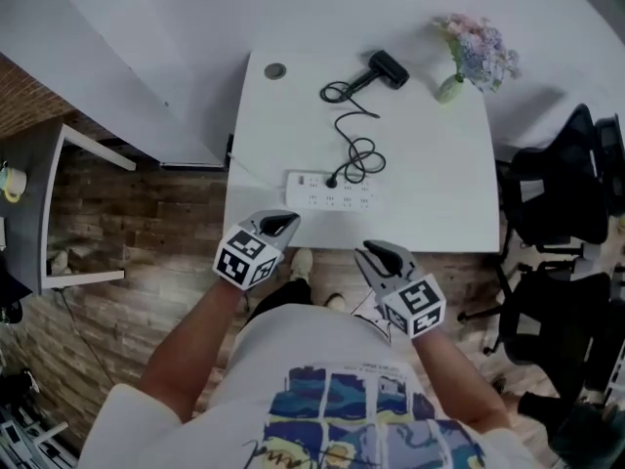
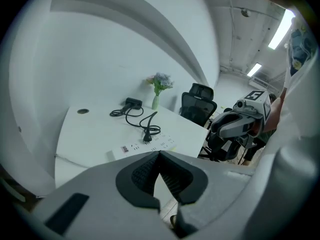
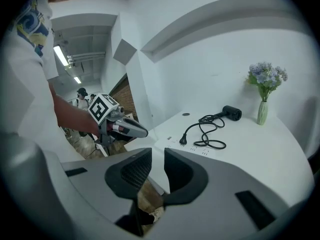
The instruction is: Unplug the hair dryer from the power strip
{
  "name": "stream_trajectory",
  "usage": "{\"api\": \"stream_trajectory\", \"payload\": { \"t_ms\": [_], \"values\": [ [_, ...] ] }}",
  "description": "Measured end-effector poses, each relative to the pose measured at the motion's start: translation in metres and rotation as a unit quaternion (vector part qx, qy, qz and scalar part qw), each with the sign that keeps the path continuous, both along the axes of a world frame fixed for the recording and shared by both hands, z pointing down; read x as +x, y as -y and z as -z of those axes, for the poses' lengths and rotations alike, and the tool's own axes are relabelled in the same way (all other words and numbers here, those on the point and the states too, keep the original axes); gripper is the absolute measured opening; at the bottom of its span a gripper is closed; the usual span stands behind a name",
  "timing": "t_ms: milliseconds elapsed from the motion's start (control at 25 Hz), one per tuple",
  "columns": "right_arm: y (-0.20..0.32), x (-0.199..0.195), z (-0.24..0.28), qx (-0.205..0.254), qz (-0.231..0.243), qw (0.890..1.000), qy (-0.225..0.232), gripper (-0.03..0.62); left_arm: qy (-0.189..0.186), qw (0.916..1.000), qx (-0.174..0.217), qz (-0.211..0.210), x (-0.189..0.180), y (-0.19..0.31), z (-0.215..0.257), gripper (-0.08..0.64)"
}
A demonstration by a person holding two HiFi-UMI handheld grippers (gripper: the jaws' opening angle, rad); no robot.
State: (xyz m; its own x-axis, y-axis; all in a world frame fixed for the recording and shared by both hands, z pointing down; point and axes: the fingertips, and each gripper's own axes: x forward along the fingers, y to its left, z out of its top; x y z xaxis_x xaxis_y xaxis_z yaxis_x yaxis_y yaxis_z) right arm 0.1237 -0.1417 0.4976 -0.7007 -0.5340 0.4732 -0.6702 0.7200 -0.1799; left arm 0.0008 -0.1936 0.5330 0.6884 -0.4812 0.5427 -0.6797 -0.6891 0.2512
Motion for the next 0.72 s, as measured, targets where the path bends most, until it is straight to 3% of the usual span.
{"api": "stream_trajectory", "payload": {
  "t_ms": [200, 720],
  "values": [
    [0.036, -0.017, -0.020, -0.020, -0.009, 0.999, -0.029, 0.080, -0.010, 0.9992, -0.028, -0.026, -0.003, 0.026, -0.032, 0.002],
    [0.111, -0.046, -0.062, -0.054, -0.051, 0.996, -0.049, 0.098, 0.000, 0.9934, -0.068, -0.092, 0.000, 0.060, -0.079, 0.002]
  ]
}}
